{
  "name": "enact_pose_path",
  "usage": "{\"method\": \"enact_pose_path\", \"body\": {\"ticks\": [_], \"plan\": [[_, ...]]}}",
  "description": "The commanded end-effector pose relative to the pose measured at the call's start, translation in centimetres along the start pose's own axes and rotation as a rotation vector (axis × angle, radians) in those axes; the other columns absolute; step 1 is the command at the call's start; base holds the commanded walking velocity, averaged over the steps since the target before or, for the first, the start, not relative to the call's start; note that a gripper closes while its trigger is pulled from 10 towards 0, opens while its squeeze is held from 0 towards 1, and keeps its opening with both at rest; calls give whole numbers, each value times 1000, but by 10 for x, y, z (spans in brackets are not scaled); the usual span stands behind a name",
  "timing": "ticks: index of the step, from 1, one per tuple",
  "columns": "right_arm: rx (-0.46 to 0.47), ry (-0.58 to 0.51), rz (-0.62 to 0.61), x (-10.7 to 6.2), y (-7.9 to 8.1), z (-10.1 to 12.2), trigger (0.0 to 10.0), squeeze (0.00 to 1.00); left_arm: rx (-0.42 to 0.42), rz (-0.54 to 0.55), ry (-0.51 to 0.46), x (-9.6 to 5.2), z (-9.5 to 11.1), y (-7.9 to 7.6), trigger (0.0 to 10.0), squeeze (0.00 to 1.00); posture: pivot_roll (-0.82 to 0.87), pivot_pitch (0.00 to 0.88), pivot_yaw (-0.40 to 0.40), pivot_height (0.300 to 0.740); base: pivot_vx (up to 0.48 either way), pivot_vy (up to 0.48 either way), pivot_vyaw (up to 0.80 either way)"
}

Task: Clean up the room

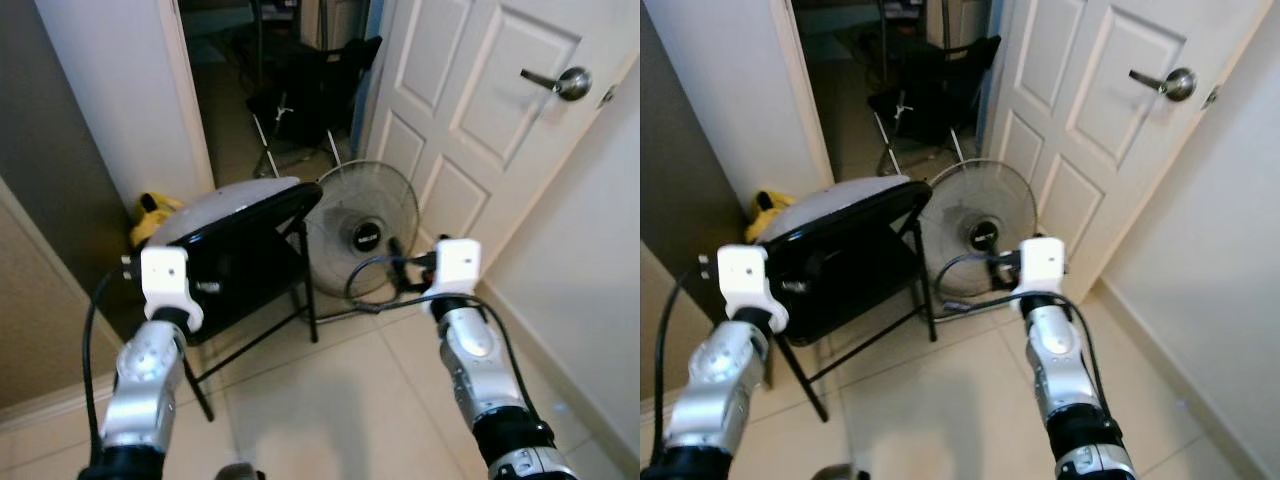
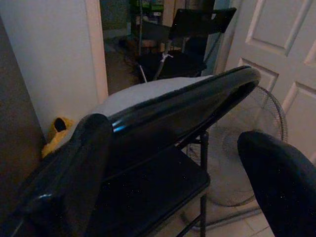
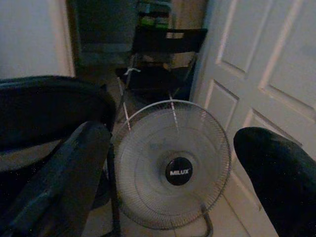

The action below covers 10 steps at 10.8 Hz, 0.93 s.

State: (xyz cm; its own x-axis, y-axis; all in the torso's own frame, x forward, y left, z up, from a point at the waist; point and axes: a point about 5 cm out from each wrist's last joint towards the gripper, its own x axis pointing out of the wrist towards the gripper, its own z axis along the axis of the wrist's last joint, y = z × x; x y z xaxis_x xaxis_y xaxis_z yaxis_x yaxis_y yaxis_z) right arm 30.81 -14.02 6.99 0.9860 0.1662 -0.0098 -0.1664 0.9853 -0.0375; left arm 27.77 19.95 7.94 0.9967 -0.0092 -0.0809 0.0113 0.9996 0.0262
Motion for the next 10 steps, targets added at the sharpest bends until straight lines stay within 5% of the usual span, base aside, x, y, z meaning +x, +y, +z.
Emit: {"method": "enact_pose_path", "body": {"ticks": [1,3,8,10], "plan": [[-12,12,22,1,0,0,10000,0,7,-6,-22,2,5,-7,10000,0,137,0,-97,740,0,0,0],[-21,22,36,5,-3,2,10000,0,2,1,-41,3,8,-9,10000,0,144,0,-119,740,0,0,0],[-12,33,61,9,-4,4,10000,0,-5,16,-40,2,3,-13,10000,0,136,0,-127,740,0,-480,0],[-16,46,70,7,-5,2,10000,0,-41,27,-31,3,1,-13,10000,0,132,0,-129,740,0,0,384]]}}
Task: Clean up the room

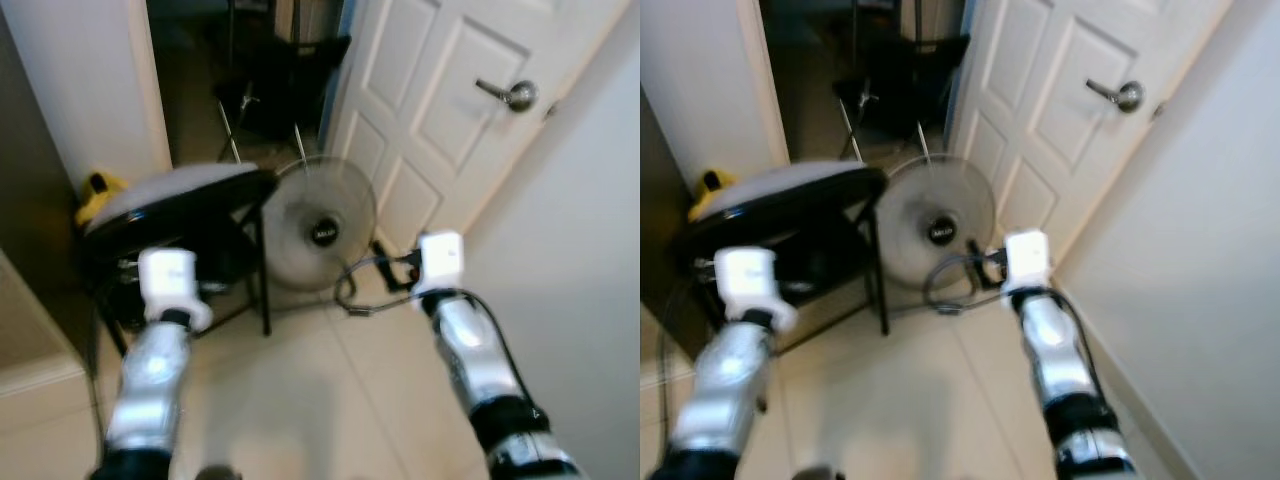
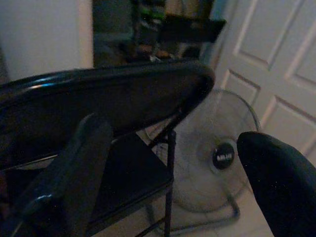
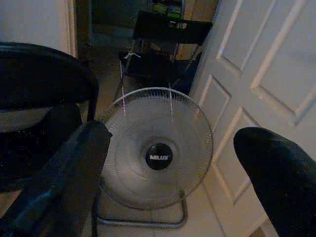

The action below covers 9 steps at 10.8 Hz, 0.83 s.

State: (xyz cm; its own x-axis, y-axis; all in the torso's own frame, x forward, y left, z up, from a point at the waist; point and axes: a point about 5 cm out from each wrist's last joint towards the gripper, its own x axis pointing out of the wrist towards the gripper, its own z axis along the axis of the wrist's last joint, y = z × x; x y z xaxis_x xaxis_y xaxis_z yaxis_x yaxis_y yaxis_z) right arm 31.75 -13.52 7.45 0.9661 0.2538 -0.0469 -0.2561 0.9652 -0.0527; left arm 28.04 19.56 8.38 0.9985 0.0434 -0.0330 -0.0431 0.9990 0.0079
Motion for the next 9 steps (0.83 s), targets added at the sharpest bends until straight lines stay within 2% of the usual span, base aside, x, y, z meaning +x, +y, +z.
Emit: {"method": "enact_pose_path", "body": {"ticks": [1,8,9], "plan": [[-3,24,-21,-4,-9,-4,10000,0,-19,-20,23,1,-4,-9,10000,0,131,0,-129,740,0,0,750],[2,35,7,-1,-9,-5,10000,0,1,-45,8,4,-1,-14,10000,0,148,0,-137,740,0,0,737],[1,55,-16,1,-11,-7,10000,0,10,-54,-1,3,0,-14,10000,0,153,0,-138,740,0,0,0]]}}
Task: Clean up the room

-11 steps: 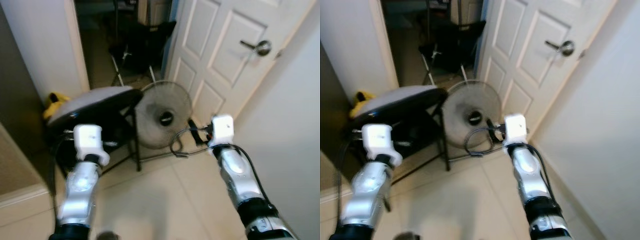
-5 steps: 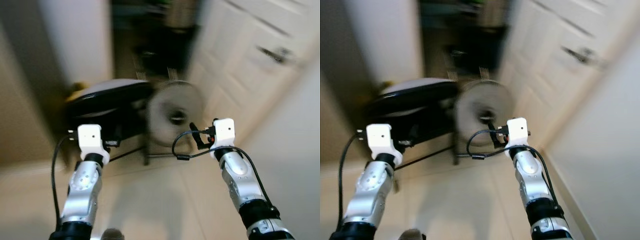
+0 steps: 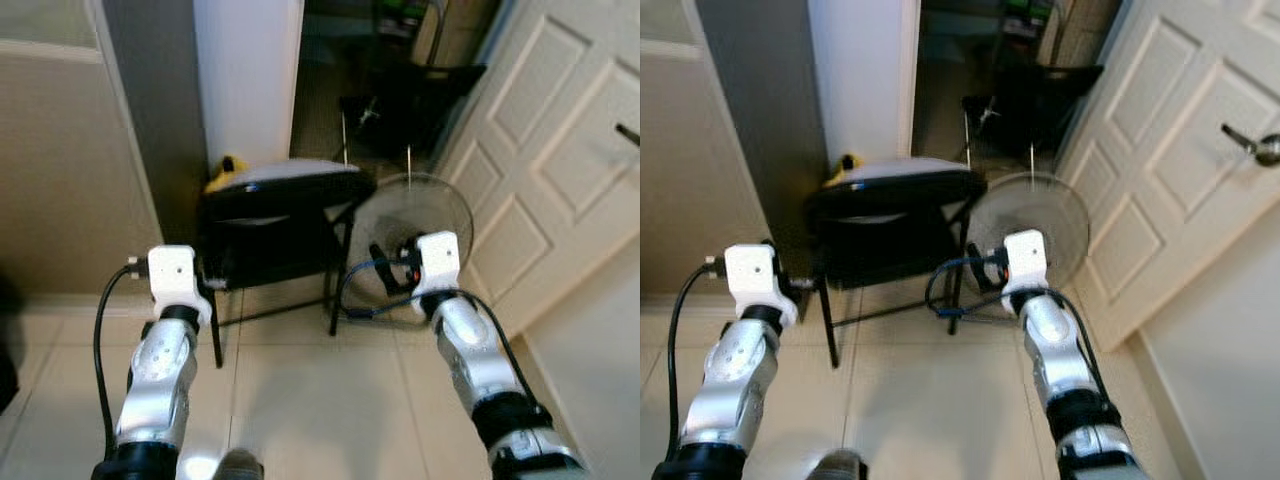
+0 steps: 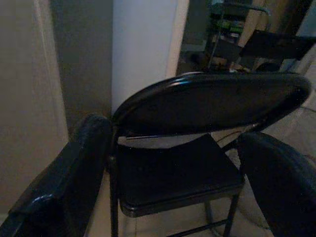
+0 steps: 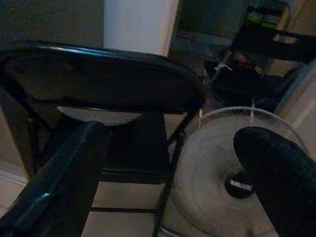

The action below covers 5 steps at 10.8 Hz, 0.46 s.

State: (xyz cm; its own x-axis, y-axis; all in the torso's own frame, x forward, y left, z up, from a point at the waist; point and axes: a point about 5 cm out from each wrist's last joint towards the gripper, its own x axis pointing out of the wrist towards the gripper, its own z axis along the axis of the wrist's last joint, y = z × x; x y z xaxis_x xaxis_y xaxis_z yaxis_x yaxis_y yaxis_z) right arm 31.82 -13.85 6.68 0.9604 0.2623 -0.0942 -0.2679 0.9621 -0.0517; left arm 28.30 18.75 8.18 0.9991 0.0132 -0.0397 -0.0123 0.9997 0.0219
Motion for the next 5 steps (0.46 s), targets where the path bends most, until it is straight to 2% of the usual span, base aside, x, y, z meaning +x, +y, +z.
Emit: {"method": "enact_pose_path", "body": {"ticks": [1,3,4,5], "plan": [[-6,10,-28,1,-8,1,10000,0,21,-29,-12,1,2,-6,10000,0,156,0,-138,740,0,0,0],[-1,10,-25,1,-8,0,10000,0,20,-59,-15,1,3,-11,10000,0,158,0,-140,740,0,0,0],[6,13,-29,1,-8,0,10000,0,-26,-70,2,3,2,-12,10000,0,158,0,-140,740,0,0,0],[11,14,-31,1,-8,-1,10000,0,-52,-59,29,3,0,-12,10000,0,157,0,-141,740,-285,0,0]]}}
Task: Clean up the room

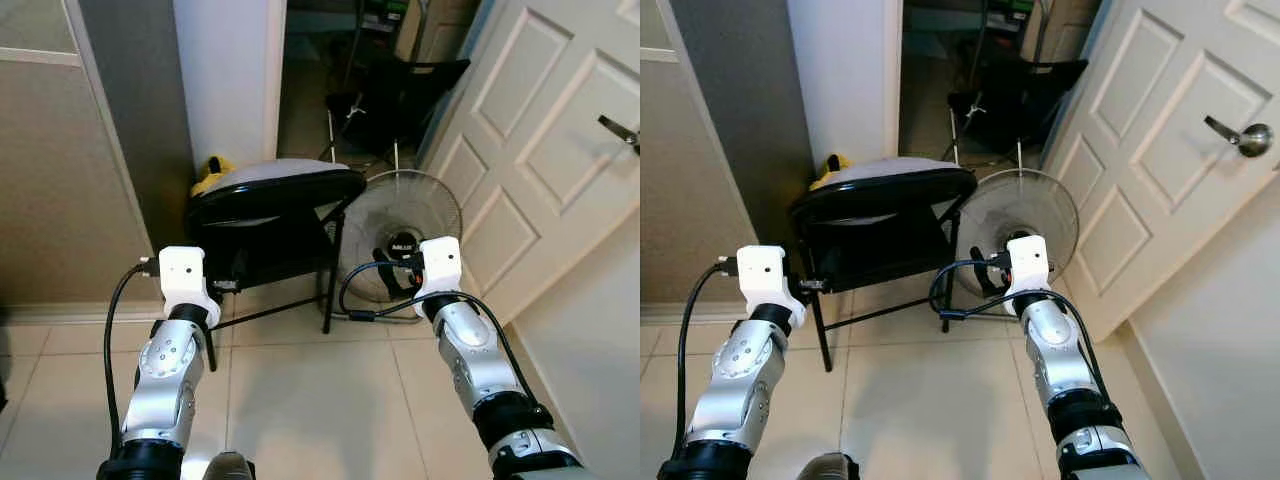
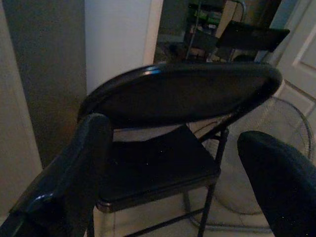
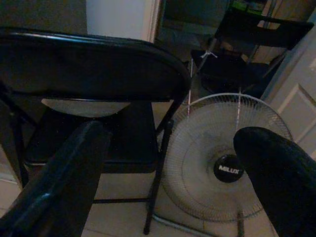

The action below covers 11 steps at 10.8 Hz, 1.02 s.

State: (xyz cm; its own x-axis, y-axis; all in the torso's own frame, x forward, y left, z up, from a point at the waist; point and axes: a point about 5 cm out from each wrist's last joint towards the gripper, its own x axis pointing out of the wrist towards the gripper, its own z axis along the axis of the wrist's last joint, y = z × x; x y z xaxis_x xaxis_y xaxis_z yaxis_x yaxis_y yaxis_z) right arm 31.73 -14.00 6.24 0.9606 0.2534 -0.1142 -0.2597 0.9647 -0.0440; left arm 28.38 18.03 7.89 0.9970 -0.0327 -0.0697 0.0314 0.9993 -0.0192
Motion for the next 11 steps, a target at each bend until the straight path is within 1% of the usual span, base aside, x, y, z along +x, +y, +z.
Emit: {"method": "enact_pose_path", "body": {"ticks": [1,8,9,10,11], "plan": [[5,-5,-28,1,-8,3,10000,0,-15,-8,4,2,1,-3,10000,0,154,0,-139,740,-480,0,0],[21,11,-51,0,-11,-2,10000,0,-15,-18,0,6,4,-5,10000,0,145,0,-128,740,-480,0,0],[22,13,-50,0,-11,-2,10000,0,-12,-29,-12,6,5,-7,10000,0,147,0,-129,740,0,0,0],[45,3,-32,0,-10,-2,10000,0,-11,-33,-18,5,6,-9,10000,0,150,0,-132,740,0,0,0],[43,7,-19,0,-8,-3,10000,0,-10,-32,-21,4,6,-9,10000,0,152,0,-135,740,0,0,744]]}}
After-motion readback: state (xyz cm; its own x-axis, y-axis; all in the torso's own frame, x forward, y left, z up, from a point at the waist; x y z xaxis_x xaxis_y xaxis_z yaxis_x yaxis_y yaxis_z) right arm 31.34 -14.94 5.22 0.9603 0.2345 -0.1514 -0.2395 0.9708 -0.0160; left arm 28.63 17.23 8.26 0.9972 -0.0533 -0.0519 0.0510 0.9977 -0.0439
